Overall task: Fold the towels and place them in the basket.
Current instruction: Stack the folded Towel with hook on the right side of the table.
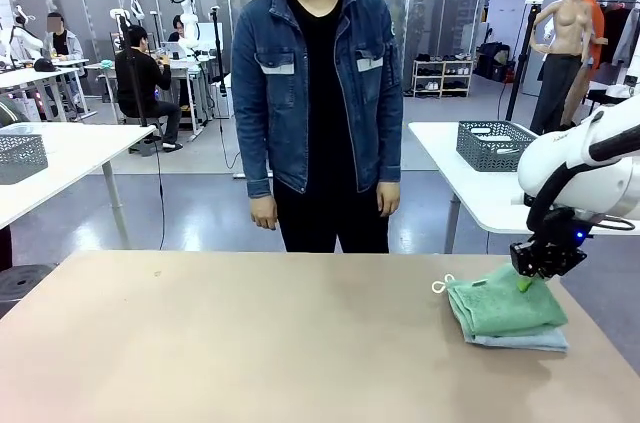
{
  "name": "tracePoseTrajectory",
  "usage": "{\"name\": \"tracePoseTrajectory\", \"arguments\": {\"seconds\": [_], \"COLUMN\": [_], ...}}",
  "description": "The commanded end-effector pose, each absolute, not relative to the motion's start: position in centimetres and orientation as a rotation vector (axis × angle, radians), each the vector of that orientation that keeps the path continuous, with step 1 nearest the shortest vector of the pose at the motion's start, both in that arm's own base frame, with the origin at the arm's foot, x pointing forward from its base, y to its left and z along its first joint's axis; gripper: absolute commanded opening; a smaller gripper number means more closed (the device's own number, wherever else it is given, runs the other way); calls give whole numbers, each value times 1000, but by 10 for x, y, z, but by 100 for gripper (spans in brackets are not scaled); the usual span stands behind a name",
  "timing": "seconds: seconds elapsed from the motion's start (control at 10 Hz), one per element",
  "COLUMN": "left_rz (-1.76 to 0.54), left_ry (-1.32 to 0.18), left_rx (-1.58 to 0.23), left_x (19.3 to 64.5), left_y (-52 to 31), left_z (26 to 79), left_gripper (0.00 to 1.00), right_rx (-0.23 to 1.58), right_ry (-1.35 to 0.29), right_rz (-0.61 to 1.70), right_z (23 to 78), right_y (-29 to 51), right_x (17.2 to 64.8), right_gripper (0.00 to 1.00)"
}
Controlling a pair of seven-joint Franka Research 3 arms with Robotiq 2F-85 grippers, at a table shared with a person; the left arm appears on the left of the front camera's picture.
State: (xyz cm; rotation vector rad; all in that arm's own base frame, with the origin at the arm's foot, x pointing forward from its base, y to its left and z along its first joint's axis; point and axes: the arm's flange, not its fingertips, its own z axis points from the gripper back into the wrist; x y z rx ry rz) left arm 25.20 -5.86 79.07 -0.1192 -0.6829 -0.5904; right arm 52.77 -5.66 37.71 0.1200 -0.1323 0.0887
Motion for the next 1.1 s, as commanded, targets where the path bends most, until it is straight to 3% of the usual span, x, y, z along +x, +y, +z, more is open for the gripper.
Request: {"name": "tracePoseTrajectory", "arguments": {"seconds": [0.0, 0.2, 0.3, 0.5, 1.0], "left_rz": [-597, -597, -597, -597, -597], "left_ry": [-683, -683, -683, -683, -683], "left_rx": [-116, -116, -116, -116, -116], "left_x": [252, 252, 252, 252, 252], "left_y": [-59, -59, -59, -59, -59], "left_z": [791, 791, 791, 791, 791], "left_gripper": [100, 100, 100, 100, 100], "right_rx": [65, 34, 19, 1, 46], "right_ry": [-137, -147, -149, -143, -163], "right_rz": [58, 49, 46, 44, 75], "right_z": [390, 402, 405, 406, 408], "right_y": [-51, -47, -44, -35, -49], "right_x": [520, 517, 517, 520, 523], "right_gripper": [100, 100, 77, 100, 100]}}
